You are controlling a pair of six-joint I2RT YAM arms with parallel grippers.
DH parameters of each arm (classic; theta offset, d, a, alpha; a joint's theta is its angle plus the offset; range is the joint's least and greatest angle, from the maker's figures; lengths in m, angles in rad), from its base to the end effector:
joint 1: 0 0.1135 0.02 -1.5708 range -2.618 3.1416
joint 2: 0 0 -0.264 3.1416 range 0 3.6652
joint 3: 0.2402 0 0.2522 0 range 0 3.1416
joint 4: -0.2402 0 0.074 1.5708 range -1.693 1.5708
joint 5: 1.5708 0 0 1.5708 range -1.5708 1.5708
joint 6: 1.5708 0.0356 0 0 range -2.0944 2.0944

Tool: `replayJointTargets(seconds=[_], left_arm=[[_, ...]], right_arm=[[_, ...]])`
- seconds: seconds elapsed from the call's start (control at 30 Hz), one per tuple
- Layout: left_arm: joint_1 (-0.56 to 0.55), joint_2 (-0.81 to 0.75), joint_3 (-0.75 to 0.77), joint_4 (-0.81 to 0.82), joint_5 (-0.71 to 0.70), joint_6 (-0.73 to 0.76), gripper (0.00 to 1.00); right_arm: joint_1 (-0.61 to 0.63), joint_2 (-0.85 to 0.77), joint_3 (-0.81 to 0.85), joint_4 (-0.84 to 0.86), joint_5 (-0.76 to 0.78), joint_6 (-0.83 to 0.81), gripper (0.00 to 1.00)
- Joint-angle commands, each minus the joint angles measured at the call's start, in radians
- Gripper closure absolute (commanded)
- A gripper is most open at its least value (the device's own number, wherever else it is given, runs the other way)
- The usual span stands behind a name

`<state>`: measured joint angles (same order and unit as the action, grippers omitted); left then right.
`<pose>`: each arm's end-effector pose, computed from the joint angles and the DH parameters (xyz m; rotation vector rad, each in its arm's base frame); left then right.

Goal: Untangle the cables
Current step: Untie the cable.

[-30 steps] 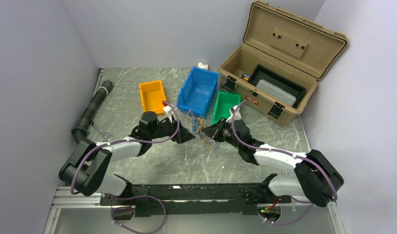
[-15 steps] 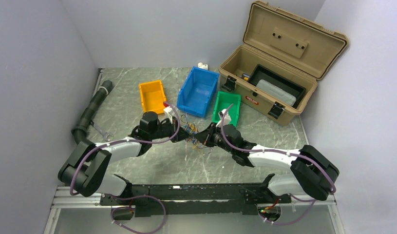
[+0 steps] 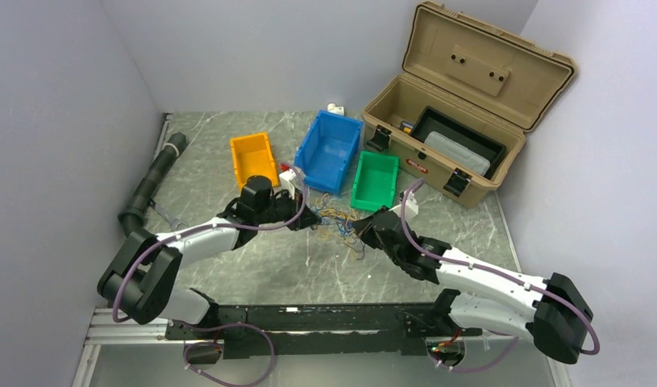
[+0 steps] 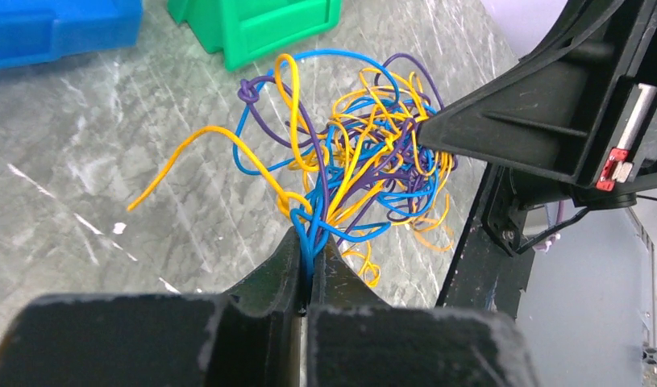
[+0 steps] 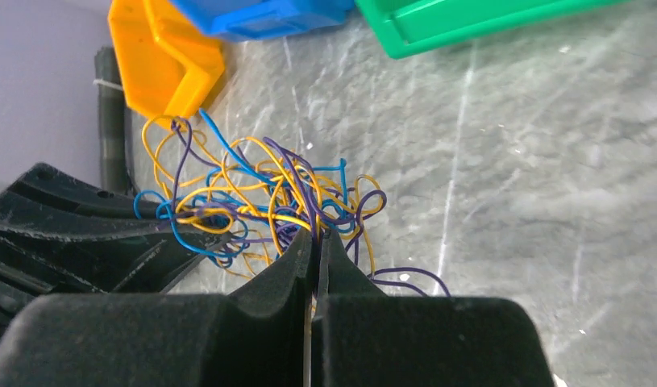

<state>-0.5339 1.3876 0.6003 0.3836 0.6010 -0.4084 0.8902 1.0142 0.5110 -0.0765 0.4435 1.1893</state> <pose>0.2328 -0.1610 0.2013 0.5493 2.0275 -1.1850 0.1458 0.1558 0.2139 0.5846 2.1056 0.7634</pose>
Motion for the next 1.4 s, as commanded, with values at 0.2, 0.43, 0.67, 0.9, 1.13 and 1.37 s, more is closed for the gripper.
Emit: replayJointTargets(seconds=[0.2, 0.43, 0.67, 0.9, 1.13, 1.37], left_arm=[[0.032, 0.072, 0.05, -0.154, -0.104, 0.071, 1.0], [-0.025, 0.167, 0.134, -0.229, -0.067, 0.109, 1.0], [-0.042, 0.198, 0.168, -0.286, -0.114, 0.129, 1.0], [-0.041, 0.213, 0.177, -0.298, -0.109, 0.13, 1.0], [-0.042, 0.217, 0.182, -0.302, -0.108, 0.133, 1.0], [-0.042, 0.209, 0.183, -0.313, -0.129, 0.139, 1.0]], right_arm=[[-0.036, -0.095, -0.029, -0.372, 0.288, -0.047, 0.66], [-0.037, -0.077, -0.01, -0.177, 0.109, -0.335, 0.4], [-0.037, 0.083, 0.078, -0.084, -0.095, -0.513, 0.39], [-0.036, 0.274, 0.163, 0.017, -0.229, -0.564, 0.4], [-0.034, 0.428, 0.269, -0.003, -0.271, -0.606, 0.4], [-0.007, 0.601, 0.351, -0.218, -0.088, -0.515, 0.49]])
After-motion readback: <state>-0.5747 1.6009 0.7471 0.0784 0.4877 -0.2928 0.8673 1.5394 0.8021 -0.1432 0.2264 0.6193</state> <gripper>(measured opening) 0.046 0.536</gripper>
